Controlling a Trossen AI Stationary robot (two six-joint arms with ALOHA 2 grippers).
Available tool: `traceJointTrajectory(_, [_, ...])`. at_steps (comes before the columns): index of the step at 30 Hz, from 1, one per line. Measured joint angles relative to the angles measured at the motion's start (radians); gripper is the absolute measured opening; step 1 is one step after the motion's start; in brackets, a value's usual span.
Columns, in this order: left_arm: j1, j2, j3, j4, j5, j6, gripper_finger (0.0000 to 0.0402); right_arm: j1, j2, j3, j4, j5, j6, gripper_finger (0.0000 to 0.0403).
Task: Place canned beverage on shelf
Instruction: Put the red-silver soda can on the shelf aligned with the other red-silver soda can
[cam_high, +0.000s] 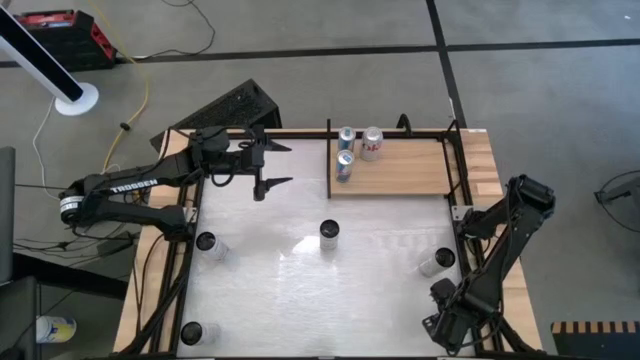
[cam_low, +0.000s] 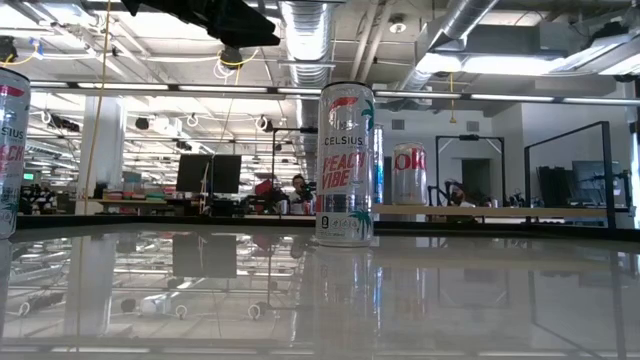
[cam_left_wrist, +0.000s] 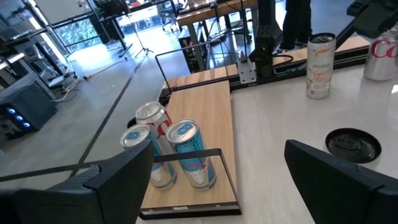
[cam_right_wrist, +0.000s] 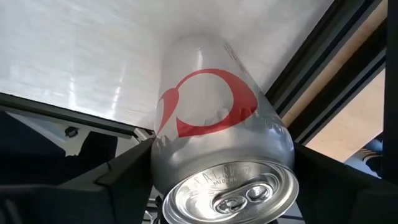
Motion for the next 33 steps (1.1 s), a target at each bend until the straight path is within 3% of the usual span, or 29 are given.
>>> traceJointTrajectory(8, [0.000, 0.000, 0.000, -0.001, 0.000, -0.005, 0.0345, -0.002, 0.001, 0.008, 0.012, 0.015, -0.017, 0.0337])
traceJointTrajectory(13, [0.000, 0.000, 0.000, 0.001, -0.002, 0.000, 0.0345, -0.023, 0.002, 0.076, -0.027, 0.105, -0.068, 0.0336])
traceJointTrajectory(18, [0.000, 0.000, 0.000, 0.007, -0.002, 0.001, 0.0345, -0.079, 0.002, 0.177, -0.172, 0.192, -0.180, 0.0336])
traceJointTrajectory(26, [0.000, 0.000, 0.000, 0.006, -0.004, 0.019, 0.0345, -0.251, 0.001, 0.321, -0.400, 0.355, -0.533, 0.0337])
traceJointTrajectory(33, [0.000, 0.023, 0.000, 0.030, -0.005, 0.026, 0.0345, -0.469, 0.000, 0.369, -0.494, 0.529, -1.035, 0.0337])
